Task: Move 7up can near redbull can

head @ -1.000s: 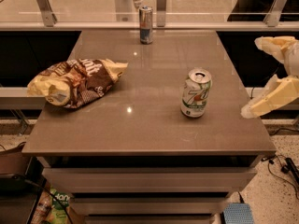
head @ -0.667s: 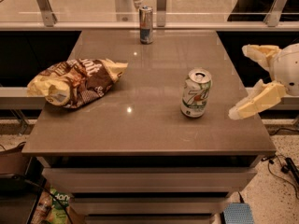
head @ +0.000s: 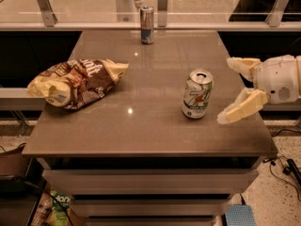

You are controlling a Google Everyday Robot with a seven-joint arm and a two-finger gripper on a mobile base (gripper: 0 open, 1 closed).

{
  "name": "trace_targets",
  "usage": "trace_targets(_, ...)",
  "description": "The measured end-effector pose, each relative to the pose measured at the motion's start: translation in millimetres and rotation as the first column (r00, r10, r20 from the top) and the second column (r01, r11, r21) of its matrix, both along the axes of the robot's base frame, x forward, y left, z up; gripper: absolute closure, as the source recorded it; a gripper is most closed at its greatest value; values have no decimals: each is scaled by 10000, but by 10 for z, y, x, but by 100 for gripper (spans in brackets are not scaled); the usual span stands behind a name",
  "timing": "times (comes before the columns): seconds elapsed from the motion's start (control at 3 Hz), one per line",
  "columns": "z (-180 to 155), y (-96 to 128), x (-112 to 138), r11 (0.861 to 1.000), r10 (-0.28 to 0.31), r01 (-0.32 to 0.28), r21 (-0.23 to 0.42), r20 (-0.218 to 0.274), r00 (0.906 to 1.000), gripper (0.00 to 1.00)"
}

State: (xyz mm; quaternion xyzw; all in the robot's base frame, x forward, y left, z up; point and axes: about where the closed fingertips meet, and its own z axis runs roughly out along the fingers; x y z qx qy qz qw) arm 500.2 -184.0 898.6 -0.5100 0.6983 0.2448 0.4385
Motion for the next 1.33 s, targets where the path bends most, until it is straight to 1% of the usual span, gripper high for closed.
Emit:
trace_targets(0.33, -97, 93, 27, 9986, 314, -306, 423, -174, 9994, 0)
trace_targets(0.67, -174, 200, 50, 9942, 573, -545, 929, -272, 9980, 0)
trace_targets(1.33, -240, 337, 81, 9798, 791, -778, 1842, 3, 9969, 0)
